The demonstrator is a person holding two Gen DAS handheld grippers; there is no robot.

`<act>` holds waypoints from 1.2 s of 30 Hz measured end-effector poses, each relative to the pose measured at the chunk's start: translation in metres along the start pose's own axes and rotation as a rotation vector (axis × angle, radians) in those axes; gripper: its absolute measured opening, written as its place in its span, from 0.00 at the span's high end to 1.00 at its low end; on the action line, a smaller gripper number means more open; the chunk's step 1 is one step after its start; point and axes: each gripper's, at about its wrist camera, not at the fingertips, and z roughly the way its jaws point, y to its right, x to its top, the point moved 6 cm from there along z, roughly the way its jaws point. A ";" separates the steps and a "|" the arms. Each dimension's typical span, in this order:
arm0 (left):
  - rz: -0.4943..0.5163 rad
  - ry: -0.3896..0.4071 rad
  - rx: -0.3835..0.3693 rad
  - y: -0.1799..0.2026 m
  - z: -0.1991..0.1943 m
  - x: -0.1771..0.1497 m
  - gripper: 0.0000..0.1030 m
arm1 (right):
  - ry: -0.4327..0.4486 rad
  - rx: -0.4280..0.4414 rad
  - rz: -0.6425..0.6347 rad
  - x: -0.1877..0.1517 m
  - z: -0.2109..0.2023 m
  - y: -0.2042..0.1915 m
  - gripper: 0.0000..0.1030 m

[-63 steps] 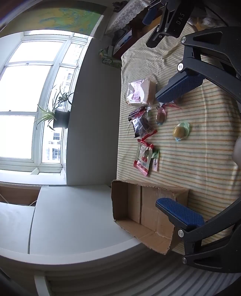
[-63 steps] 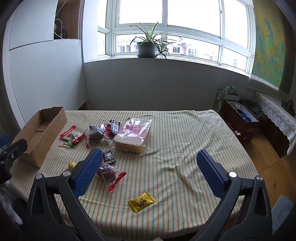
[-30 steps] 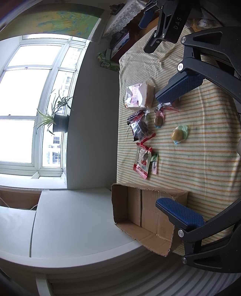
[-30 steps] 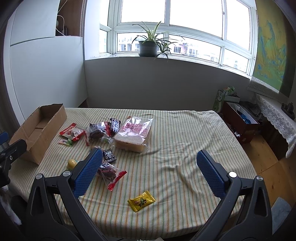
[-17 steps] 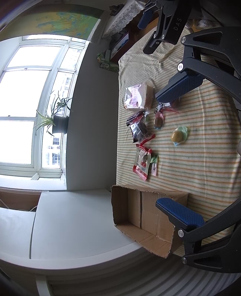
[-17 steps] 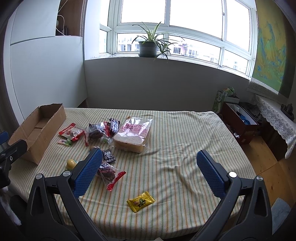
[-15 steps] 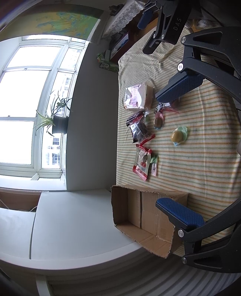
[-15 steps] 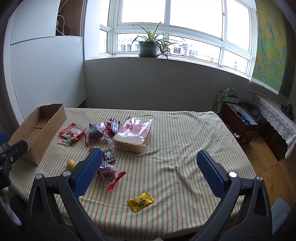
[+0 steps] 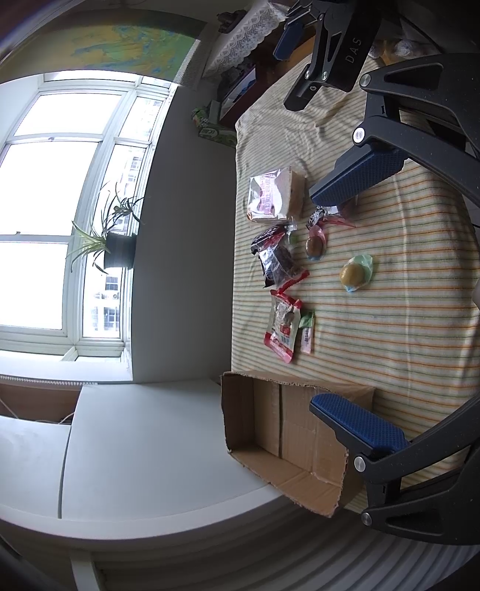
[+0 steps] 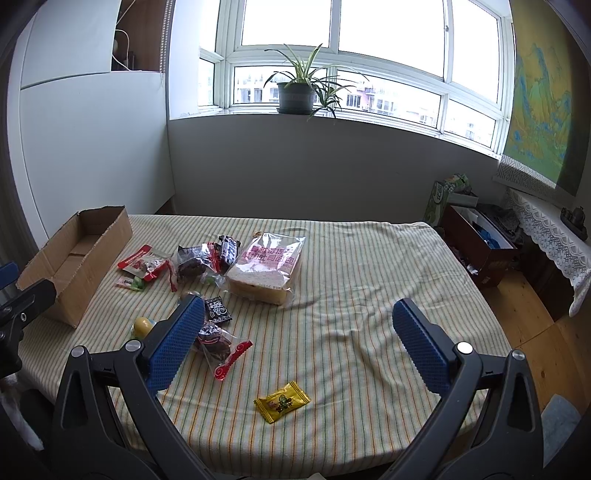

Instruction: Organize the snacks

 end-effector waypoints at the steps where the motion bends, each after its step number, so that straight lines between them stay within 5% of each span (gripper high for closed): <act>1: 0.001 0.000 0.001 0.000 0.000 0.000 0.02 | 0.001 -0.001 -0.001 0.000 0.000 0.000 0.00; 27: 0.004 -0.025 -0.009 0.002 0.009 -0.003 0.03 | -0.025 0.003 -0.001 -0.007 0.013 0.001 0.00; 36: 0.003 -0.076 -0.031 0.001 0.024 -0.012 0.13 | -0.075 0.028 0.026 -0.015 0.028 0.024 0.00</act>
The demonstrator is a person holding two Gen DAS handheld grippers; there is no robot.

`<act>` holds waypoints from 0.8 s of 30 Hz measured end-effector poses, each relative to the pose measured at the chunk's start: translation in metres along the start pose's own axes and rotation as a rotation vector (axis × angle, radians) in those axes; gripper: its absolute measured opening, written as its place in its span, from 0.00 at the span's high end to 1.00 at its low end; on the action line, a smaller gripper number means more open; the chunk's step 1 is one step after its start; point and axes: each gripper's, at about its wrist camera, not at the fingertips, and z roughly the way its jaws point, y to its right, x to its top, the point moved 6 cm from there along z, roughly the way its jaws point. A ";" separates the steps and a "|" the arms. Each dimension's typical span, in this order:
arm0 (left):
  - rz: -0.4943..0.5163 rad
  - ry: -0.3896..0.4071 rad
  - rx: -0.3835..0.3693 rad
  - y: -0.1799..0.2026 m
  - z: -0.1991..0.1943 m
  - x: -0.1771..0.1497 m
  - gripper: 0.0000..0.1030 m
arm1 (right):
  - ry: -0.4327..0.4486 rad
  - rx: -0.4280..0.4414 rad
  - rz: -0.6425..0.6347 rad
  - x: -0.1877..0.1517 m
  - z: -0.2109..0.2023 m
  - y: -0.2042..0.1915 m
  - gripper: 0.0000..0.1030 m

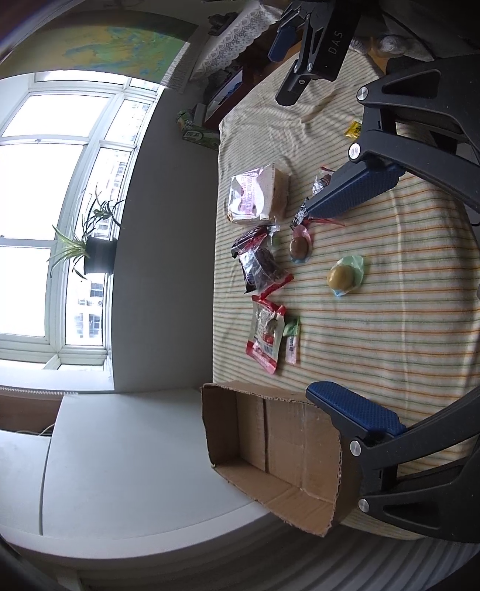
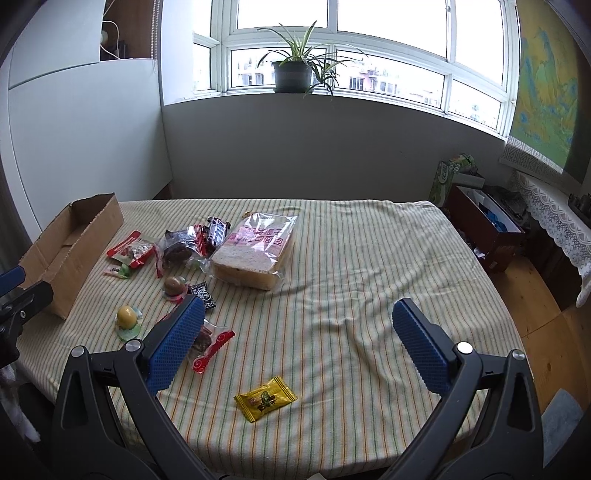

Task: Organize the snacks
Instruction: 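Close the left gripper on the yellow round candy while the right gripper grasps the red-wrapped bag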

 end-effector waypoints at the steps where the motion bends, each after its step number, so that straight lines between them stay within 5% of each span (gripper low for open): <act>1: -0.004 -0.008 -0.007 -0.001 0.002 -0.001 0.14 | -0.007 0.004 0.007 -0.001 0.001 0.004 0.00; 9: -0.007 -0.088 -0.058 0.000 0.021 -0.020 0.28 | -0.057 0.065 -0.016 -0.008 0.010 0.012 0.08; 14: -0.028 -0.157 -0.102 0.001 0.035 -0.035 0.39 | -0.121 0.196 -0.074 -0.015 0.021 -0.012 0.09; 24: -0.053 -0.218 -0.143 0.004 0.060 -0.040 0.43 | -0.244 0.366 -0.194 -0.022 0.053 -0.059 0.16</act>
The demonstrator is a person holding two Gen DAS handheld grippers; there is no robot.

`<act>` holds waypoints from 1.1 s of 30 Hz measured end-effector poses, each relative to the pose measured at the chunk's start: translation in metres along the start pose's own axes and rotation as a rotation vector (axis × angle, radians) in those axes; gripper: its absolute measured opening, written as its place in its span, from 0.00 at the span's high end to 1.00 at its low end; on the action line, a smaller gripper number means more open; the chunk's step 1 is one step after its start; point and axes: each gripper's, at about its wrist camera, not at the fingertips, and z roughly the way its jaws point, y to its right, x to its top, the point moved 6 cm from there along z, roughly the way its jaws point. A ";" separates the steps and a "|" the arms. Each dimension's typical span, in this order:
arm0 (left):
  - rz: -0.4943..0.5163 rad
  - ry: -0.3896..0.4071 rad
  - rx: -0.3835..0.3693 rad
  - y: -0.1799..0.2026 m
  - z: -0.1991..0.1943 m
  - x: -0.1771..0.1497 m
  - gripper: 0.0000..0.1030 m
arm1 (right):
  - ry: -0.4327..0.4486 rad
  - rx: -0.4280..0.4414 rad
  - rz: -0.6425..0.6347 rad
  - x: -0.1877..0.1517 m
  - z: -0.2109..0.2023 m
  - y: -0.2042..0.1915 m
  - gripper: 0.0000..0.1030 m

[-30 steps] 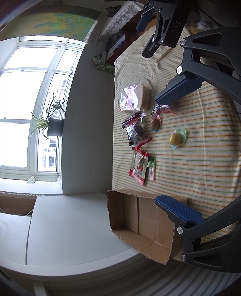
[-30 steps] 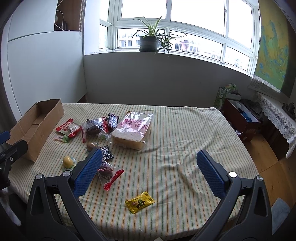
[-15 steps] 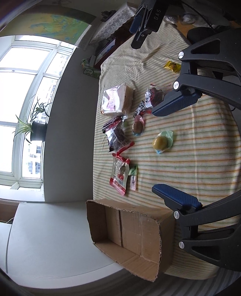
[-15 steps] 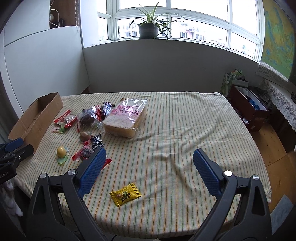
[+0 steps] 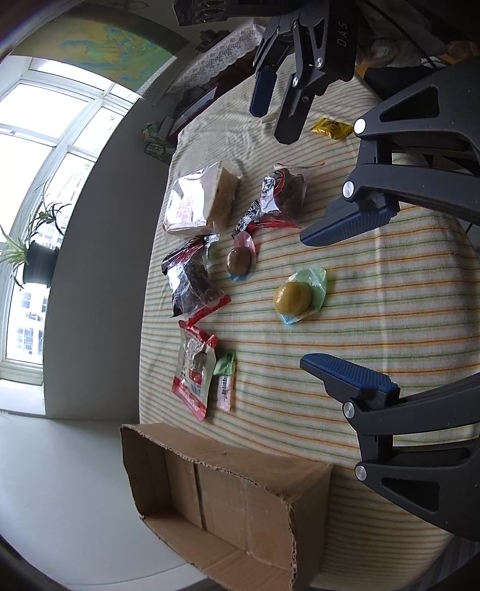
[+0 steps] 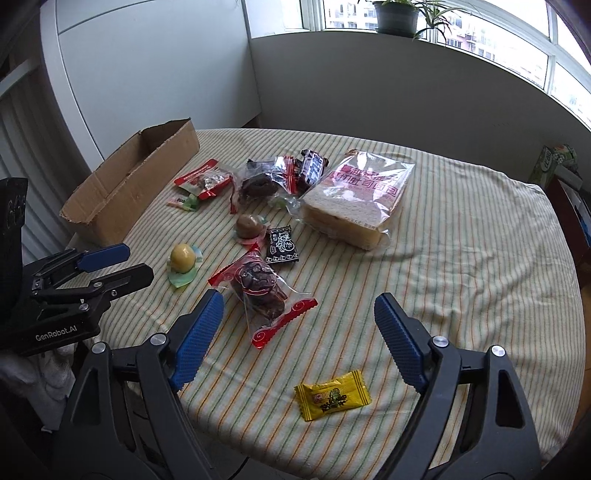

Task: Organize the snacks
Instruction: 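Close the left gripper on the yellow round candy while the right gripper grasps the red-wrapped bag, then carry both snacks into the cardboard box and open both grippers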

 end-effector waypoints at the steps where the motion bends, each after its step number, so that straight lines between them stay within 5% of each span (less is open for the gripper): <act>1: -0.004 -0.007 -0.007 0.000 0.003 0.000 0.43 | -0.011 0.017 -0.009 0.001 0.004 -0.003 0.16; 15: -0.014 -0.088 -0.006 -0.007 0.042 0.001 0.48 | -0.142 0.083 -0.104 0.001 0.053 -0.013 0.17; 17: -0.013 -0.089 -0.002 -0.008 0.045 0.002 0.51 | -0.158 0.101 -0.102 0.000 0.058 -0.014 0.27; 21: -0.005 -0.089 0.004 -0.009 0.048 0.006 0.57 | -0.172 0.122 -0.098 -0.001 0.064 -0.014 0.29; 25: 0.006 -0.084 0.014 -0.010 0.049 0.006 0.70 | -0.177 0.134 -0.106 -0.001 0.064 -0.015 0.41; 30: 0.018 -0.076 0.021 -0.009 0.048 0.006 0.70 | -0.193 0.153 -0.090 0.001 0.067 -0.018 0.61; 33: 0.017 -0.071 0.019 -0.008 0.048 0.006 0.71 | -0.194 0.157 -0.075 -0.001 0.065 -0.017 0.61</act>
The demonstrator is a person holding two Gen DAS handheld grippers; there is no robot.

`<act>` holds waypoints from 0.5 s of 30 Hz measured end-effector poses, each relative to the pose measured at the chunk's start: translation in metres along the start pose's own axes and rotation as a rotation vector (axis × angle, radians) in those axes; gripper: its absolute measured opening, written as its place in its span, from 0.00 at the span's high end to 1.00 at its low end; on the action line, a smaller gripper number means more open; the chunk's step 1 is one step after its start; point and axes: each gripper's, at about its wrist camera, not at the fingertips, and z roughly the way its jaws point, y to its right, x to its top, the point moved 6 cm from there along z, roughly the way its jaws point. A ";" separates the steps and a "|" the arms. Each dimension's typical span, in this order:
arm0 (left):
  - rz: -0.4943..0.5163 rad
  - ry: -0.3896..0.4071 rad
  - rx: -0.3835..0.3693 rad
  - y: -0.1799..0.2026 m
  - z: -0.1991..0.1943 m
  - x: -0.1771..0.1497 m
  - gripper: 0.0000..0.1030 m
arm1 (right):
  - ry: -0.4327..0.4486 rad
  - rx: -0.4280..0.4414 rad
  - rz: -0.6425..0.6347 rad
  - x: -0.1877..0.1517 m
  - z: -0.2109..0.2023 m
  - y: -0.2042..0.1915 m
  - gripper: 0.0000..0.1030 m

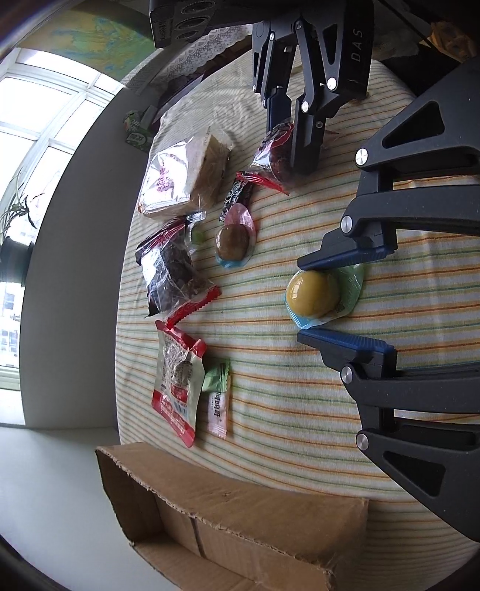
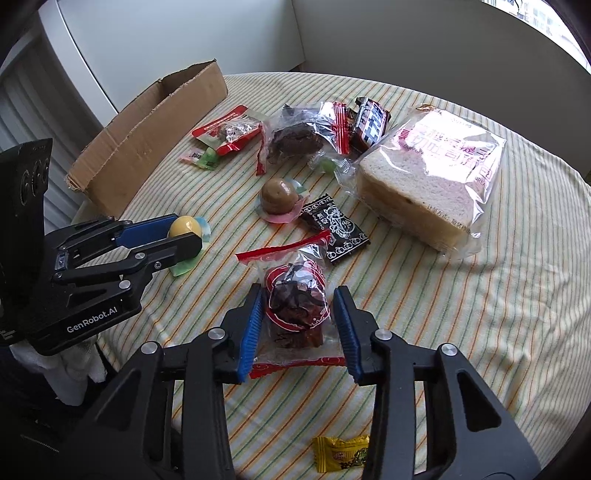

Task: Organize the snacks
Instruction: 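Carry both snacks into the cardboard box and open both grippers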

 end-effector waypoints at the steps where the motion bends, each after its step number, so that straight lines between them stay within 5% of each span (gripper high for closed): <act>1: -0.002 0.000 -0.002 0.000 -0.001 0.000 0.71 | 0.001 0.000 0.002 -0.001 0.000 0.000 0.62; 15: -0.010 0.076 -0.036 0.000 -0.038 0.010 0.71 | 0.079 0.009 0.018 0.011 -0.043 -0.017 0.64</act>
